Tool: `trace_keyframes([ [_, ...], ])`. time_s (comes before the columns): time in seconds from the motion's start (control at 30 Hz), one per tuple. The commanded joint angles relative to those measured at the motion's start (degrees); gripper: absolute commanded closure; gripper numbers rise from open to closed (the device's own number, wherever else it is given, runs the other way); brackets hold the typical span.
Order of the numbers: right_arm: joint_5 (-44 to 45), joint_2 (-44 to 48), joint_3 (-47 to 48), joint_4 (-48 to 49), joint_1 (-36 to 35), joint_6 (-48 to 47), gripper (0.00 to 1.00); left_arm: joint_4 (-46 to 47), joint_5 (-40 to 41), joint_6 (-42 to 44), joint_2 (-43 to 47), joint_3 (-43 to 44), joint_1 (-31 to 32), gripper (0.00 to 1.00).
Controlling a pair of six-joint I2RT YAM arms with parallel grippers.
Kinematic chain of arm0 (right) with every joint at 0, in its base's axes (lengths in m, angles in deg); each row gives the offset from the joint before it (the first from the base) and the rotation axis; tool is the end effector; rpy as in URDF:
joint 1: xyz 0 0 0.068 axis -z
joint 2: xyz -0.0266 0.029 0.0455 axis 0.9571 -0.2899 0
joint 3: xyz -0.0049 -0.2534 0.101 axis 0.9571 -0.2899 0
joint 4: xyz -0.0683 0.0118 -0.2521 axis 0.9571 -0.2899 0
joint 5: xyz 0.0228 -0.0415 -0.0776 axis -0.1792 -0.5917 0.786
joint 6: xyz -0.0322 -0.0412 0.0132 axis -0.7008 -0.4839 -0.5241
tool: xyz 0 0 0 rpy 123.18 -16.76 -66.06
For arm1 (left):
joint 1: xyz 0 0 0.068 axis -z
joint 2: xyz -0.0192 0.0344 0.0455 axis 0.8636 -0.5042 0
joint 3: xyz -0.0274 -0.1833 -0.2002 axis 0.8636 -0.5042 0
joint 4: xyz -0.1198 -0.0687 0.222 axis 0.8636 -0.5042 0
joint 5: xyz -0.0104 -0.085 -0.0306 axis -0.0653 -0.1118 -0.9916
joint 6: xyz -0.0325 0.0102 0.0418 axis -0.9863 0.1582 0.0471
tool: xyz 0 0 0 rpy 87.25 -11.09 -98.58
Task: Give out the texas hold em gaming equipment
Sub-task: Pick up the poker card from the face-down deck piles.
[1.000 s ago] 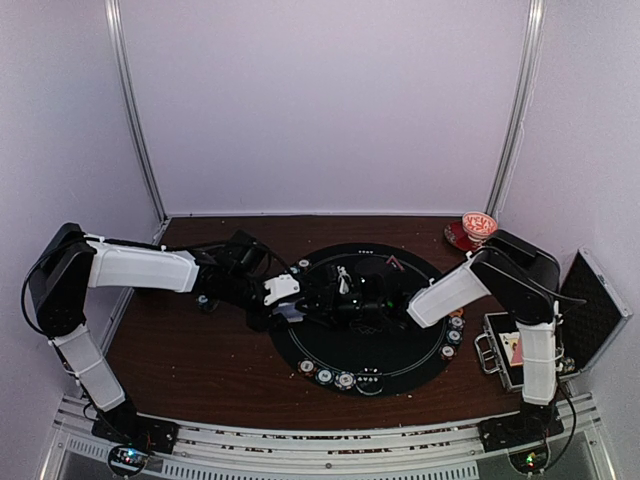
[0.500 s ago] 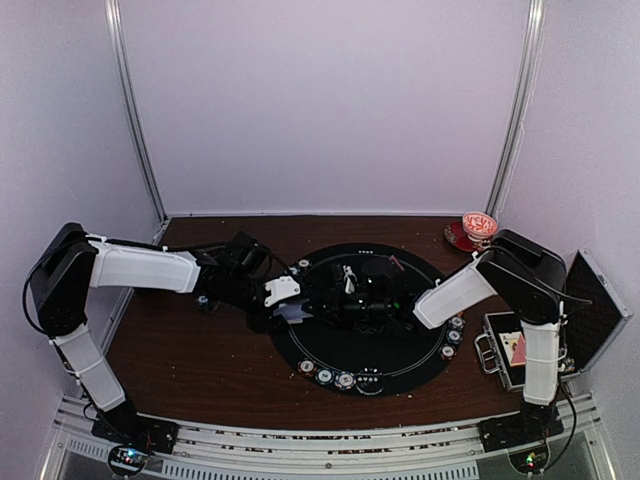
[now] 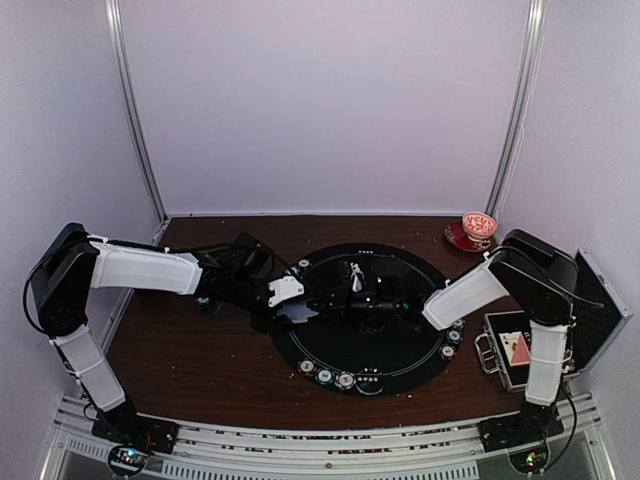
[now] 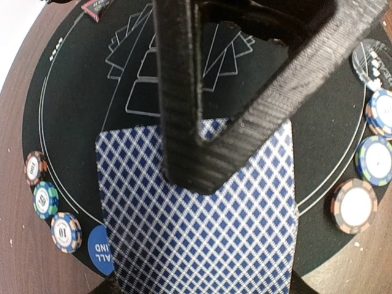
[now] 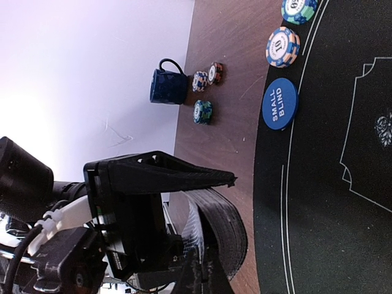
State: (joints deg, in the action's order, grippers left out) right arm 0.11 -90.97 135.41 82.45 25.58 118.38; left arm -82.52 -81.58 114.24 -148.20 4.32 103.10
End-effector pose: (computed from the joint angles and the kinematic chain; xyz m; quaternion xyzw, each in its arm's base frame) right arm 0.2535 0.3052 0.1429 -0.0105 0.7804 0.6149 0.1127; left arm 0.2509 -0.2479 0.1778 0.5821 0.7448 -0.1461 0.2918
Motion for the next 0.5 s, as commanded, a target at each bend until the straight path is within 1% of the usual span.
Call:
trace_keyframes([
  [0.0, 0.8, 6.0, -3.0, 1.4, 2.0, -0.8, 1.00, 1.4, 2.6, -0.4, 0.1, 0.3, -0.6, 0.40],
  [0.2, 2.0, 10.4, -6.0, 0.3, 4.3, -1.7, 1.00, 1.8, 3.3, -0.4, -0.2, 0.1, -0.8, 0.40],
  [0.47, 1.5, 10.0, -7.3, 2.1, 5.0, -1.0, 1.00, 0.3, 2.0, -0.6, -0.6, 1.1, -1.8, 0.40],
])
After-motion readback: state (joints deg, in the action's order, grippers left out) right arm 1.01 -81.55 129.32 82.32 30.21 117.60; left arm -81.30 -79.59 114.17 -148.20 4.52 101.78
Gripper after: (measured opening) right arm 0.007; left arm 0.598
